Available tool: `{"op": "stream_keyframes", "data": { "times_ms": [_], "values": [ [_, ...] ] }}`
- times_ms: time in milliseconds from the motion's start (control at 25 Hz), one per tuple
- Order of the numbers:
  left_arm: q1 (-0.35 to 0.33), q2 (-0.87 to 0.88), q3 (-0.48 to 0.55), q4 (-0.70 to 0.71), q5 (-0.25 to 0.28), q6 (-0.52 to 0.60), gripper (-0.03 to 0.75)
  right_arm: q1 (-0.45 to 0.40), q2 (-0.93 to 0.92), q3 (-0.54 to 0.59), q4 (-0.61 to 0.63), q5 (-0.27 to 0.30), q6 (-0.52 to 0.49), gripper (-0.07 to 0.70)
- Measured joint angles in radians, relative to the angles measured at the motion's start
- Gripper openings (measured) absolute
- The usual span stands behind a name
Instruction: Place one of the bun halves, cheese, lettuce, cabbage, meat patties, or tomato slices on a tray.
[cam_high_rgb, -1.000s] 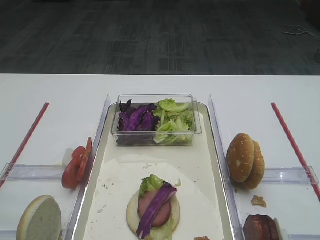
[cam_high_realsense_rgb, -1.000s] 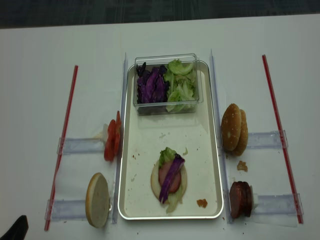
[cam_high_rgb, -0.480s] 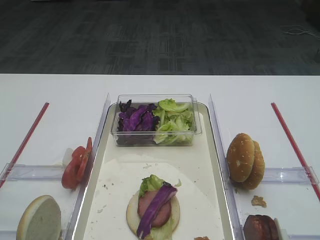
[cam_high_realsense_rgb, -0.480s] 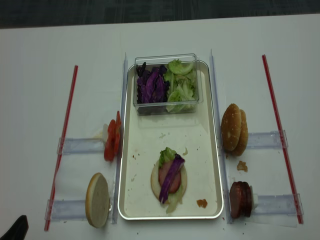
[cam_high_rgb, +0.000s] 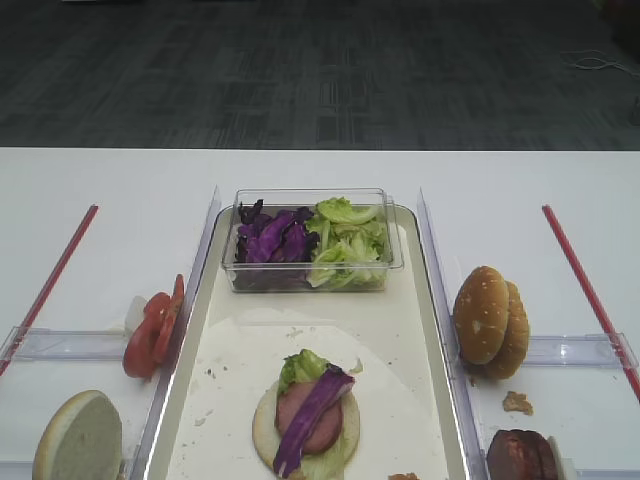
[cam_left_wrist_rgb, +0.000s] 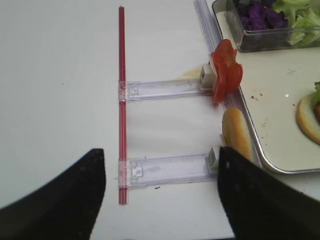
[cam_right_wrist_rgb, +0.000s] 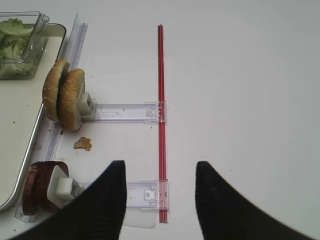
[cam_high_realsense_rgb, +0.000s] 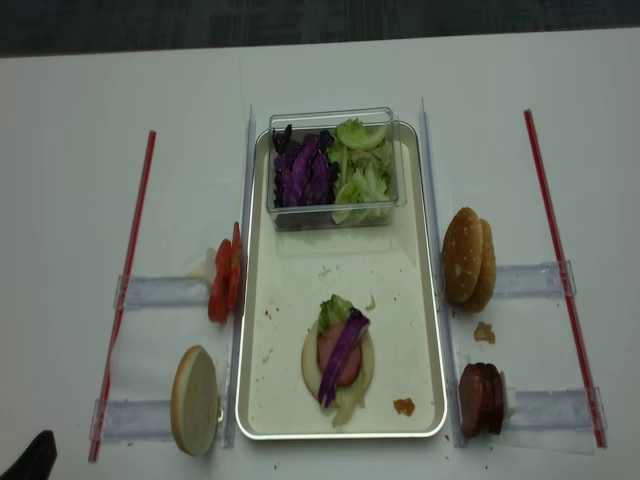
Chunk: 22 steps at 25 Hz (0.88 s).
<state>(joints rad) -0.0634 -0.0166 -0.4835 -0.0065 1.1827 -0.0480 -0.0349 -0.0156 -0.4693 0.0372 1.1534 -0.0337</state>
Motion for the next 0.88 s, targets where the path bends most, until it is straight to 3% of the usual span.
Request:
{"op": "stream_keyframes", "data": {
  "times_ms": [880],
  "values": [
    [0.0, -0.001, 0.0, 0.0, 0.0, 0.001, 0.456, 0.0, 0.0, 0.0, 0.0, 0.0, 0.0, 0.35]
  ]
}}
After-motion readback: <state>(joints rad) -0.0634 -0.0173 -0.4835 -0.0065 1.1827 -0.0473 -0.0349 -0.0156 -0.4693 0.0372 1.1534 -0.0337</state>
